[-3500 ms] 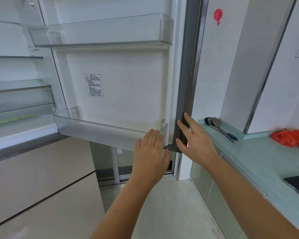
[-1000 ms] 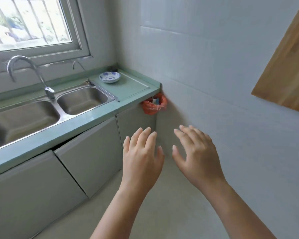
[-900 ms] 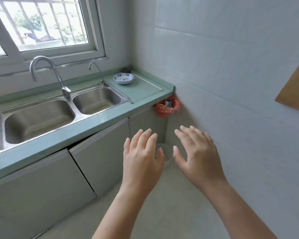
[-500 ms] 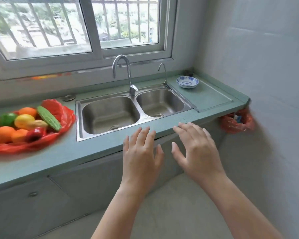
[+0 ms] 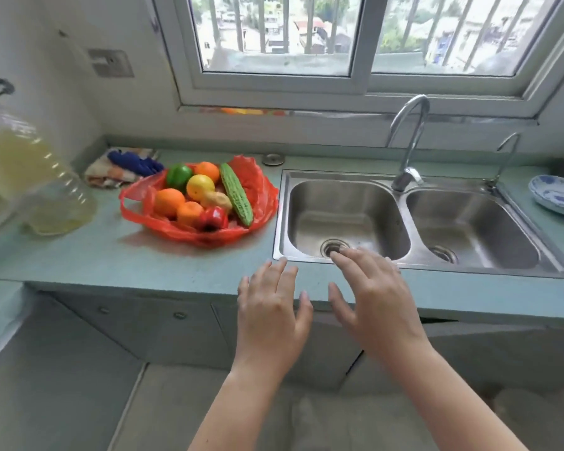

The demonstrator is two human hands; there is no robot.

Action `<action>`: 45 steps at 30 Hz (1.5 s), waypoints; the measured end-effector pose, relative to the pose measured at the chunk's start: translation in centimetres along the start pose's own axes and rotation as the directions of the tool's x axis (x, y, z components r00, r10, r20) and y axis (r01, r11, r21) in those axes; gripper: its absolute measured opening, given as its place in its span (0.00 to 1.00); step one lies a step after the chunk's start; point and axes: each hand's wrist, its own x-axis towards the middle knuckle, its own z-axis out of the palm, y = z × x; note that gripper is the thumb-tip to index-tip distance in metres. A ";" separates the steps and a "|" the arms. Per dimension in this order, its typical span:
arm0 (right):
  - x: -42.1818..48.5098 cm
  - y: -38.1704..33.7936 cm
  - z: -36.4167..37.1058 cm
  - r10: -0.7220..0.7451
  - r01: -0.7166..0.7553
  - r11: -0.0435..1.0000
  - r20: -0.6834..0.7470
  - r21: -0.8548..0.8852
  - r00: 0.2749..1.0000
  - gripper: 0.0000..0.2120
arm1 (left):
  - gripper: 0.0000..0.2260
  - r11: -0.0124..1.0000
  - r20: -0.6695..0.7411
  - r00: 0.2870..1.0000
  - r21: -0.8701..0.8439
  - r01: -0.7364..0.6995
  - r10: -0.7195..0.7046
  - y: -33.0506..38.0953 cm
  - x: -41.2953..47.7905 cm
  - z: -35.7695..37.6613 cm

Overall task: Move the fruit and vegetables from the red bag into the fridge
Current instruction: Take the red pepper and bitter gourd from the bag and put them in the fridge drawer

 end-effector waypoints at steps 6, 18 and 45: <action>9.4 0.8 5.9 -0.064 0.061 0.994 0.027 0.087 0.998 0.20 | 0.19 0.995 0.001 0.998 0.073 0.070 -0.070 -5.4 7.3 2.4; 19.6 0.2 17.5 -0.216 0.175 0.959 0.175 0.223 0.961 0.18 | 0.21 0.935 0.010 0.941 0.115 0.335 -0.339 -16.2 12.7 6.7; 24.2 -1.1 35.2 0.174 -0.284 0.944 0.476 0.168 0.862 0.29 | 0.26 0.852 0.074 0.849 0.003 0.524 -0.523 -26.2 16.1 15.0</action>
